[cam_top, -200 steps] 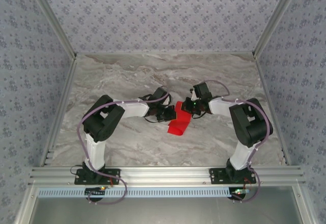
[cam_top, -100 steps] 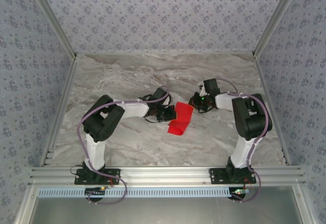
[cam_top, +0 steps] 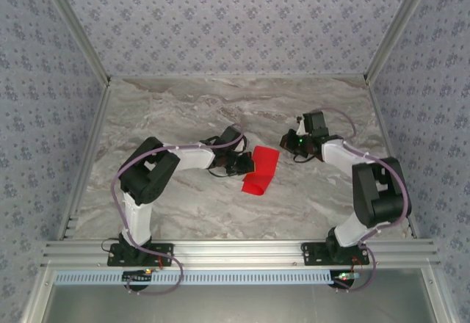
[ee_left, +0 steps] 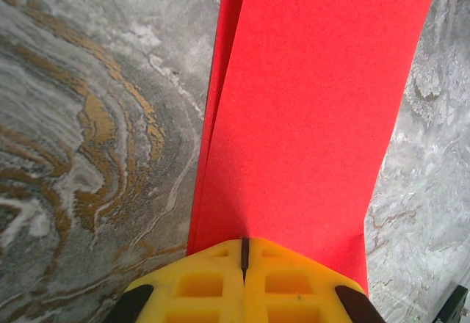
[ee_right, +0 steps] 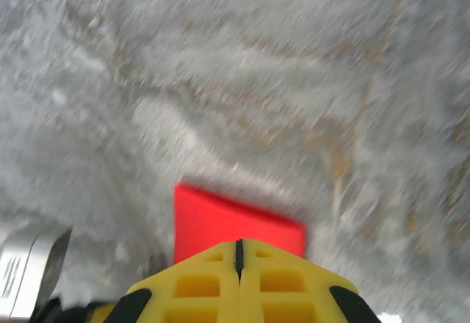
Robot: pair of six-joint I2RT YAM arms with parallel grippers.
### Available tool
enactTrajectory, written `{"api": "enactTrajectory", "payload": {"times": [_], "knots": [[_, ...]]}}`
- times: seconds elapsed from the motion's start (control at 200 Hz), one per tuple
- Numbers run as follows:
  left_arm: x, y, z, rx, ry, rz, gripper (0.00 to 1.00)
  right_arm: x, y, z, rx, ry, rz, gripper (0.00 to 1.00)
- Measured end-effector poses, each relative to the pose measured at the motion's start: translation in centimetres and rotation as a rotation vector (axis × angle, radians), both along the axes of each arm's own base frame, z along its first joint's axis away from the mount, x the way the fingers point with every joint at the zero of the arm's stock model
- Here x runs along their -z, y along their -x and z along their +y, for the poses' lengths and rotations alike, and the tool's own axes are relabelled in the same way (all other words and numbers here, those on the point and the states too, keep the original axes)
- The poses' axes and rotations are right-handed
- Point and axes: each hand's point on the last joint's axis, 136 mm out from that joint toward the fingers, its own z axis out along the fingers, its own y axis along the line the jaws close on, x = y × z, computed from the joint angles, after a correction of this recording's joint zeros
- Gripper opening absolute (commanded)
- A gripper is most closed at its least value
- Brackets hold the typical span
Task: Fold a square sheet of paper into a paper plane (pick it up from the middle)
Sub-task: Fold the square sheet of paper in half at the center of the table.
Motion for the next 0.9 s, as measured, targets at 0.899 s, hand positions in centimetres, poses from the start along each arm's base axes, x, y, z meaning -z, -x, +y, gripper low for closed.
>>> {"api": "enactTrajectory", "payload": {"times": [0.899], "knots": [[0.0,0.0,0.0,-0.003,0.007,-0.006,0.00,6.1,11.7,7.2,-0.268,-0.040,0.259,0.00]]}}
